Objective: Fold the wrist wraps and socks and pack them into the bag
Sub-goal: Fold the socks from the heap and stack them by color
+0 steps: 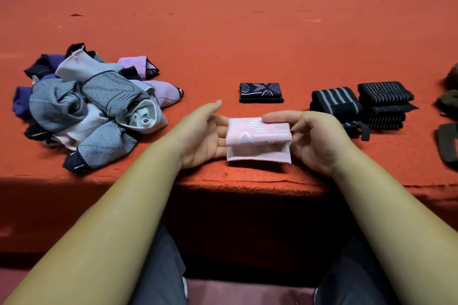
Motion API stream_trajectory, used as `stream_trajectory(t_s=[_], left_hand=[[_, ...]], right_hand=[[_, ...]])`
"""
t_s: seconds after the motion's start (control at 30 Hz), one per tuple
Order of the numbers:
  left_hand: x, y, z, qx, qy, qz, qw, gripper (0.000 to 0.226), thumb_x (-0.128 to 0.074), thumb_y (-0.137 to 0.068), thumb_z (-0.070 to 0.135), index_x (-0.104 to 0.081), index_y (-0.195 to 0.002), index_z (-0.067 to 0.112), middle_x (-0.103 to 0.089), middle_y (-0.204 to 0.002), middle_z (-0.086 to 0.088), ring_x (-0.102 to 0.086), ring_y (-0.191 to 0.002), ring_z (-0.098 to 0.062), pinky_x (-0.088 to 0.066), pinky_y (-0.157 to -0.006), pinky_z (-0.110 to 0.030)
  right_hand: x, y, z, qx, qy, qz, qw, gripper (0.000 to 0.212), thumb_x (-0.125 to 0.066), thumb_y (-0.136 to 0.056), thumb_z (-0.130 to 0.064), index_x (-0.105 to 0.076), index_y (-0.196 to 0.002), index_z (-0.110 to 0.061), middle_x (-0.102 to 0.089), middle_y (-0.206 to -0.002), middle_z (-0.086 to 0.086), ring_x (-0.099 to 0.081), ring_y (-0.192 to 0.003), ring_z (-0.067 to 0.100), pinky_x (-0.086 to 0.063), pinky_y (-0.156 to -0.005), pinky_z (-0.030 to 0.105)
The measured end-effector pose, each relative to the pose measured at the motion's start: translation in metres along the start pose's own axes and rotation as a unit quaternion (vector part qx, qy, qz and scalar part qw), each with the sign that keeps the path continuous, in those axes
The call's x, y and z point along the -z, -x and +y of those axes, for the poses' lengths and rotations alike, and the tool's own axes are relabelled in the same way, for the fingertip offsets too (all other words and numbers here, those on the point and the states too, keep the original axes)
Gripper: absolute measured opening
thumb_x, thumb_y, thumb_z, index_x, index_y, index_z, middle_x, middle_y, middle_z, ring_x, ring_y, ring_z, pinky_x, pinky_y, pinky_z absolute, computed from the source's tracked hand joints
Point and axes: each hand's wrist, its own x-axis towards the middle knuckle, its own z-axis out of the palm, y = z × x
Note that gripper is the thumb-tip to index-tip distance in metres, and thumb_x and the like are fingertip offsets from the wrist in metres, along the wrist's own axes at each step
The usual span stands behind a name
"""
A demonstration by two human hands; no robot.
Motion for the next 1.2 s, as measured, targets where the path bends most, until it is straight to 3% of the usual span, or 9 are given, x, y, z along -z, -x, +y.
stream_trajectory(t_s=[0.1,0.23,0.37,0.47,0.6,0.67,0.8,0.9,1.2], left_hand=[[-0.002,0.004,-0.004,-0.041,-0.070,-0.021,0.996,0.044,-0.069,-0.100,0.036,-0.069,-0.128,0.002,-0.075,-0.119,-0.022,-0.074,-0.098,-0.027,-0.059,-0.095,-0.045],[-0.003,0.002,-0.008,-0.131,-0.069,0.013,0.989,0.032,-0.069,-0.097,0.002,-0.067,-0.128,0.007,-0.074,-0.116,-0.014,-0.071,-0.093,-0.025,-0.060,-0.087,-0.042],[0.000,0.000,-0.004,-0.170,-0.051,0.022,0.984,0.035,-0.073,-0.094,0.006,-0.066,-0.128,0.010,-0.072,-0.123,-0.018,-0.065,-0.111,-0.033,-0.047,-0.108,-0.061],[0.000,0.002,-0.005,-0.128,-0.108,0.046,0.985,0.032,-0.074,-0.097,0.014,-0.066,-0.128,0.009,-0.076,-0.116,-0.011,-0.073,-0.098,-0.024,-0.059,-0.094,-0.048],[-0.003,0.000,-0.011,-0.117,-0.141,0.074,0.980,0.030,-0.075,-0.095,0.007,-0.068,-0.124,0.001,-0.076,-0.102,-0.012,-0.073,-0.091,-0.025,-0.066,-0.083,-0.043],[-0.005,-0.004,-0.011,-0.131,-0.136,0.103,0.976,0.029,-0.075,-0.096,0.005,-0.067,-0.123,-0.001,-0.075,-0.100,-0.014,-0.073,-0.082,-0.021,-0.067,-0.077,-0.039],[-0.010,-0.015,-0.010,-0.157,-0.112,0.177,0.965,0.041,-0.080,-0.093,0.006,-0.054,-0.124,0.000,-0.070,-0.112,-0.024,-0.073,-0.086,-0.023,-0.067,-0.080,-0.044],[-0.009,-0.027,-0.007,-0.199,-0.160,0.243,0.936,0.049,-0.082,-0.080,0.015,-0.045,-0.111,0.018,-0.068,-0.096,-0.006,-0.070,-0.078,-0.020,-0.064,-0.087,-0.054],[-0.010,-0.074,0.015,-0.301,-0.309,0.293,0.853,0.013,-0.071,-0.091,0.007,-0.073,-0.097,0.020,-0.072,-0.102,0.002,-0.063,-0.077,-0.002,-0.043,-0.068,-0.014]], right_hand=[[-0.003,0.002,0.001,0.021,0.036,-0.004,0.999,0.041,-0.050,-0.083,-0.011,-0.082,-0.107,0.000,-0.076,-0.118,0.025,-0.072,-0.117,0.034,-0.060,-0.098,0.041],[-0.006,0.002,0.005,0.006,0.010,-0.040,0.999,0.039,-0.056,-0.099,0.003,-0.072,-0.130,-0.013,-0.075,-0.125,0.020,-0.075,-0.112,0.028,-0.061,-0.095,0.038],[-0.004,0.003,0.007,-0.024,0.121,-0.028,0.992,0.027,-0.066,-0.102,-0.016,-0.072,-0.126,-0.004,-0.078,-0.114,0.021,-0.076,-0.091,0.032,-0.065,-0.080,0.044],[-0.004,0.003,0.007,0.019,0.149,0.001,0.989,0.022,-0.070,-0.101,-0.014,-0.073,-0.123,-0.008,-0.079,-0.102,0.017,-0.075,-0.077,0.029,-0.060,-0.055,0.031],[-0.008,0.002,0.009,0.078,0.236,0.057,0.967,0.017,-0.072,-0.102,-0.017,-0.074,-0.118,-0.016,-0.073,-0.083,0.006,-0.066,-0.058,0.019,-0.054,-0.047,0.029],[-0.009,-0.001,0.011,0.087,0.285,0.090,0.950,0.013,-0.072,-0.102,-0.025,-0.073,-0.115,-0.023,-0.067,-0.069,0.006,-0.060,-0.051,0.019,-0.053,-0.048,0.031],[-0.012,-0.013,0.013,0.065,0.254,0.157,0.952,0.029,-0.060,-0.099,-0.008,-0.054,-0.125,-0.018,-0.072,-0.087,0.011,-0.068,-0.058,0.026,-0.062,-0.066,0.051],[-0.013,-0.020,0.013,0.085,0.237,0.186,0.950,0.030,-0.052,-0.095,0.001,-0.043,-0.118,-0.017,-0.067,-0.089,0.010,-0.074,-0.062,0.032,-0.064,-0.066,0.055],[-0.003,-0.067,0.009,0.140,0.338,0.237,0.900,0.015,-0.061,-0.096,-0.026,-0.069,-0.108,-0.029,-0.077,-0.109,-0.003,-0.079,-0.081,0.013,-0.064,-0.083,0.043]])
